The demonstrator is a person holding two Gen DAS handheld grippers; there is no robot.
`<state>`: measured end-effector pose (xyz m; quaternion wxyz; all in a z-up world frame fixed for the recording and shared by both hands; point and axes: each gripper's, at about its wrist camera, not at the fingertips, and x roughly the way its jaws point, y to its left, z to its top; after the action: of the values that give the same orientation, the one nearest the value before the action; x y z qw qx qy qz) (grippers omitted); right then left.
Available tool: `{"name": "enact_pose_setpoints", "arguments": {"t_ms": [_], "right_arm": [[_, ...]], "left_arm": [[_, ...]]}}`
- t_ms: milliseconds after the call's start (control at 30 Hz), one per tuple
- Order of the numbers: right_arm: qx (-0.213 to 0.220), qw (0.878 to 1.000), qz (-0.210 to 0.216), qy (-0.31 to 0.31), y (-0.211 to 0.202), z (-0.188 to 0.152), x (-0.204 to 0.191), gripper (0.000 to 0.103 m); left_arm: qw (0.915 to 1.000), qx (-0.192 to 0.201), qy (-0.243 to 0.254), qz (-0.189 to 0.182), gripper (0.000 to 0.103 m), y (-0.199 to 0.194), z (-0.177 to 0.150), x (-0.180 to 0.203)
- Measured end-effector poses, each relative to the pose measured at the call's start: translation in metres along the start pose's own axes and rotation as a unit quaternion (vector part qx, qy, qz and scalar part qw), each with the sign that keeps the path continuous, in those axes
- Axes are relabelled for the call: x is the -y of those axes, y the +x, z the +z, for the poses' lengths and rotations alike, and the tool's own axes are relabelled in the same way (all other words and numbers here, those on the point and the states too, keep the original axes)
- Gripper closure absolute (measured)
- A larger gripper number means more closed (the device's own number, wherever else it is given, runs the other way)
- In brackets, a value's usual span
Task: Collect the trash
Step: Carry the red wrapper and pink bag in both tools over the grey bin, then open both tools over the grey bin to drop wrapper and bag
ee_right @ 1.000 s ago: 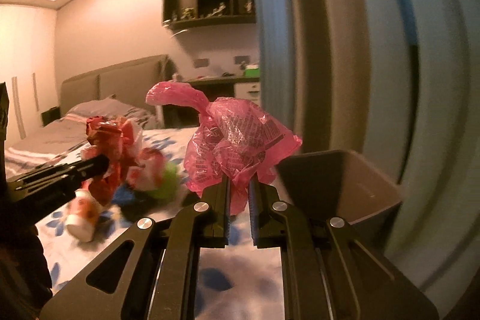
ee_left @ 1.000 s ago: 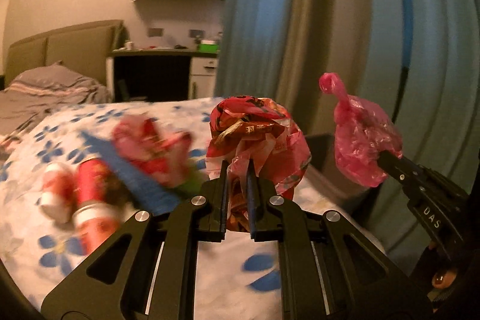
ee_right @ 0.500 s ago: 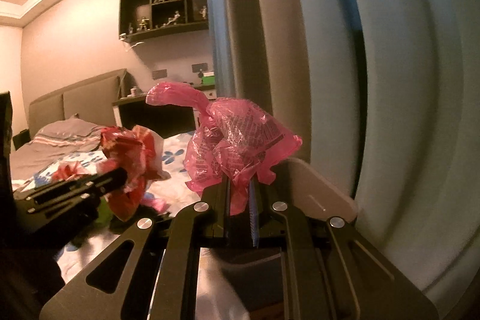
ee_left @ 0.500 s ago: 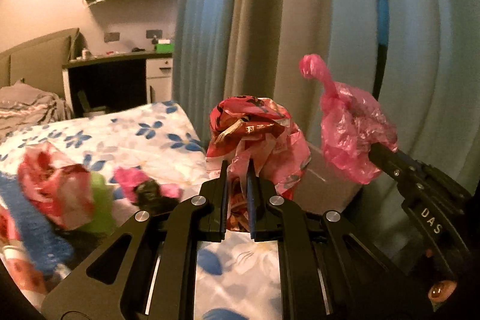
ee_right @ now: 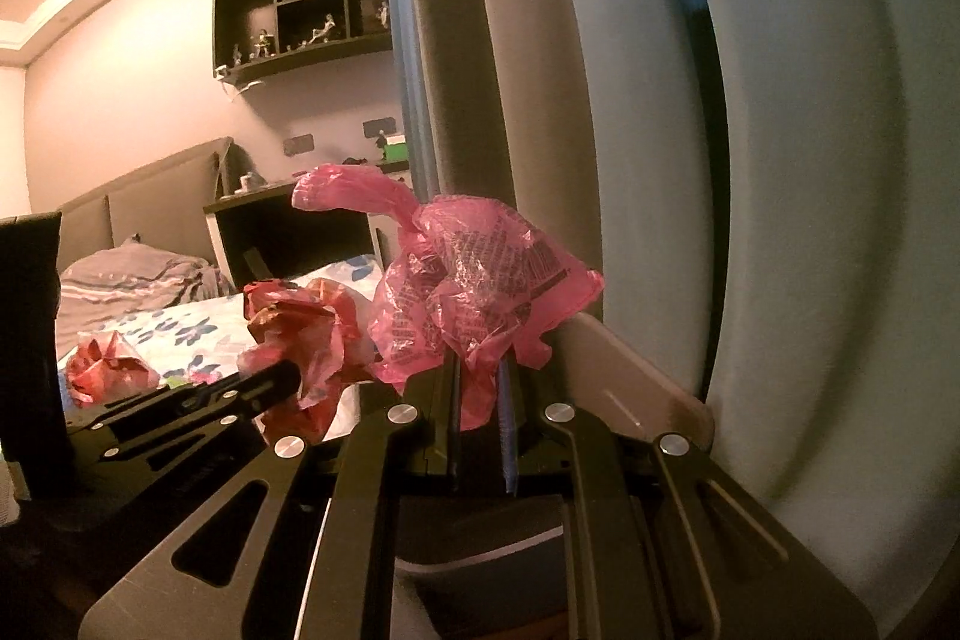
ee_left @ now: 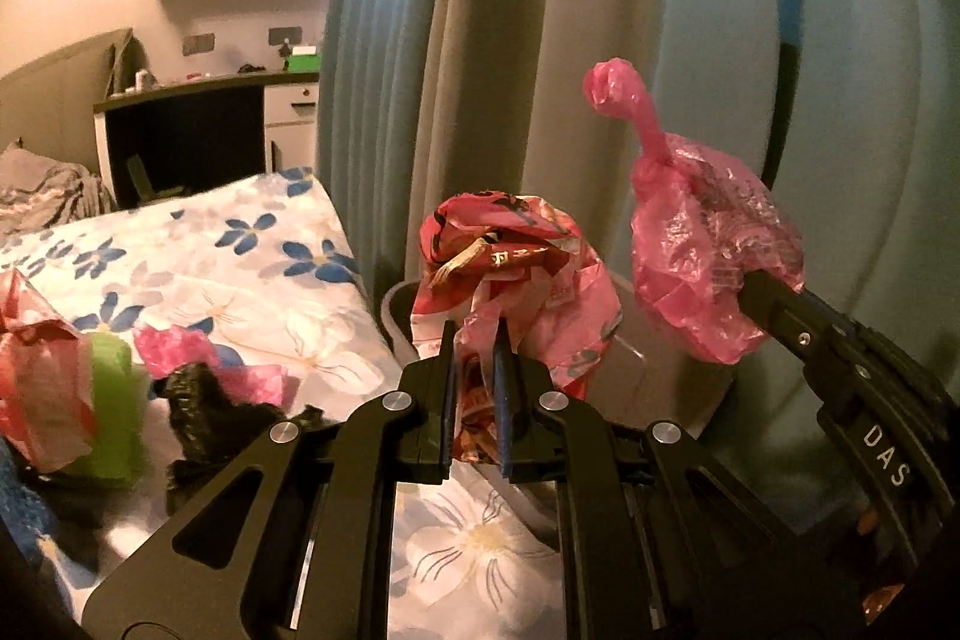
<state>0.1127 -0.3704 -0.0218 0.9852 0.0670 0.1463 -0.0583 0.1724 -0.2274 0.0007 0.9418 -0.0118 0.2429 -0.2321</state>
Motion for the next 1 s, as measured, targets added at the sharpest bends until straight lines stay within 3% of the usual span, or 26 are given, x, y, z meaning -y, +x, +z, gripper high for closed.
{"name": "enact_pose_setpoints", "arguments": {"t_ms": [800,900,967,1000], "right_arm": [[-0.014,1.0,-0.012,0.013,0.026,0.007,0.003,0.091],[-0.014,1.0,-0.012,0.014,0.026,0.007,0.004,0.087],[-0.013,1.0,-0.011,0.017,0.026,0.006,0.005,0.082],[-0.013,1.0,-0.01,0.018,0.026,0.006,0.006,0.079]], "left_arm": [[0.9985,-0.03,-0.014,-0.043,0.09,0.04,-0.003,0.004],[0.9978,-0.034,-0.017,-0.054,0.084,0.042,-0.004,0.003],[0.9974,-0.036,-0.016,-0.06,0.07,0.044,-0.005,0.002],[0.9976,-0.033,-0.016,-0.06,0.058,0.043,-0.006,0.001]]}}
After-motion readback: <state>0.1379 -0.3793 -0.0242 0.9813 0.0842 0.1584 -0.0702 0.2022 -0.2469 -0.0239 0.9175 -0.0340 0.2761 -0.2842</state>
